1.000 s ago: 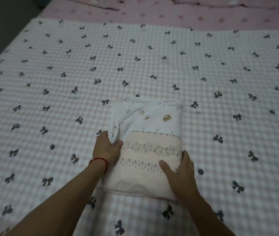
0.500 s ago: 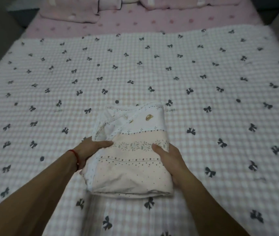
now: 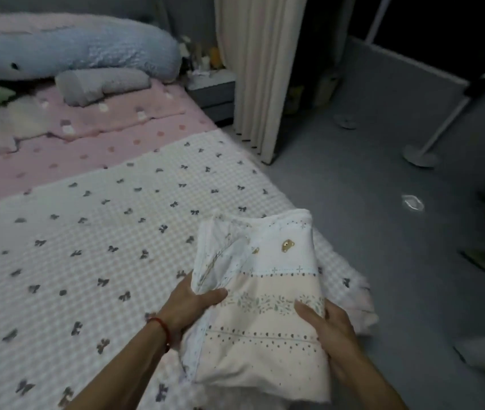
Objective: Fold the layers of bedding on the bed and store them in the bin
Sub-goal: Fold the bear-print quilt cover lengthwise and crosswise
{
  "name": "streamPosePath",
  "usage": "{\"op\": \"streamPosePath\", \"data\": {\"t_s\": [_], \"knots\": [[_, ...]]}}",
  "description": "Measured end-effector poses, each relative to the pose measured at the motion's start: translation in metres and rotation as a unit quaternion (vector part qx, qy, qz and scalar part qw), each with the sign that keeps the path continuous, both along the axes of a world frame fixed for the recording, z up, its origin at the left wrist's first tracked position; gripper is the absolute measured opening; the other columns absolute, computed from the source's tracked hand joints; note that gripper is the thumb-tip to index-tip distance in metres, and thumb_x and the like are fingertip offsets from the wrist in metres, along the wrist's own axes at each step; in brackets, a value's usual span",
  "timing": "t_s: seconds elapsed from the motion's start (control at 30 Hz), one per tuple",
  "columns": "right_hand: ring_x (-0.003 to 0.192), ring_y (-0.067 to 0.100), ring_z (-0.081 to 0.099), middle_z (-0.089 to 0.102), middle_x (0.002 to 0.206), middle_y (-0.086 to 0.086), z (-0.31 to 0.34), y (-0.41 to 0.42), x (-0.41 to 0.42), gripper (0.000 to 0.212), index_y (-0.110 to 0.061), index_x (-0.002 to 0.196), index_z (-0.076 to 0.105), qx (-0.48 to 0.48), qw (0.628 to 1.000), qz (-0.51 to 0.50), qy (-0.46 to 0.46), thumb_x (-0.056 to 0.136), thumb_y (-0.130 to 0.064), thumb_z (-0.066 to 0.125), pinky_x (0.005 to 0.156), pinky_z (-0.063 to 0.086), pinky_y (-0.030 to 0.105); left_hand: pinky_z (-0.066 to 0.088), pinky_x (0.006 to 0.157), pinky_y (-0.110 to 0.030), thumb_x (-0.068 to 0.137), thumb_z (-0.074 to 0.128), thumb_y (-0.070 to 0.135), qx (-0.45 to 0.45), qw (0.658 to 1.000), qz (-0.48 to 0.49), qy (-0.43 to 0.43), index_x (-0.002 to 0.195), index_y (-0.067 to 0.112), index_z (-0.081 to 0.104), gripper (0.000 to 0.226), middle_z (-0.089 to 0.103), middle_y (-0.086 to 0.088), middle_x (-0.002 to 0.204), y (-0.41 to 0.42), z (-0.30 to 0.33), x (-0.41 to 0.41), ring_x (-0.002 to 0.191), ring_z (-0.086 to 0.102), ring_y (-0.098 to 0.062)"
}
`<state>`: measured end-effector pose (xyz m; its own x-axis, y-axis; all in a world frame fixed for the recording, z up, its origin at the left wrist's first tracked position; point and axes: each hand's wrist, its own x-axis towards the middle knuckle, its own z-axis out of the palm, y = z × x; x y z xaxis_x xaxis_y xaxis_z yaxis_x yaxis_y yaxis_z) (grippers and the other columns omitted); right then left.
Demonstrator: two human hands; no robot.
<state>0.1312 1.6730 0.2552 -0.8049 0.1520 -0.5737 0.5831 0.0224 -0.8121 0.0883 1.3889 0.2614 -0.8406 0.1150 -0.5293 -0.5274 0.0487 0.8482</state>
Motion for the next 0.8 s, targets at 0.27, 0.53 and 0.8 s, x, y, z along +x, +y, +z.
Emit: {"op": "streamPosePath", "data": {"t_s": [0.27,0.53,0.8], "knots": [[0.108,0.039,0.071,0.075,0.115,0.018,0.049,0.149,0.189,0.048,-0.009,0.12,0.072,-0.112,0.922,-0.364,0.067,0.087,-0.044,0.074,0.101,0.052,0.057,0.06,0.082,-0.038,0.08,0.085,0.021,0.033,0.93,-0.362,0.054,0.127,0.026,0.062,0.053,0.076,0.002,0.112,0.227,0.063,0.011,0.099,0.074,-0.02],[0.114,0.034,0.07,0.073,0.124,0.009,-0.007,0.187,0.404,0.061,-0.024,0.134,0.062,-0.155,0.756,-0.63,0.084,0.082,-0.052,0.08,0.104,0.05,0.057,0.061,0.08,-0.036,0.08,0.083,0.012,-0.049,0.752,-0.656,0.032,0.118,0.021,0.069,0.042,0.077,-0.002,0.108,0.445,0.049,0.154,0.1,0.074,-0.025],[0.104,0.033,0.073,0.076,0.115,0.01,-0.112,0.179,0.561,0.036,-0.014,0.128,0.065,-0.214,0.571,-0.791,0.035,0.096,-0.03,0.067,0.091,0.059,0.055,0.057,0.08,-0.034,0.069,0.092,0.034,-0.171,0.556,-0.813,0.03,0.119,0.032,0.059,0.06,0.071,0.005,0.112,0.588,-0.068,0.335,0.101,0.068,-0.02]]}}
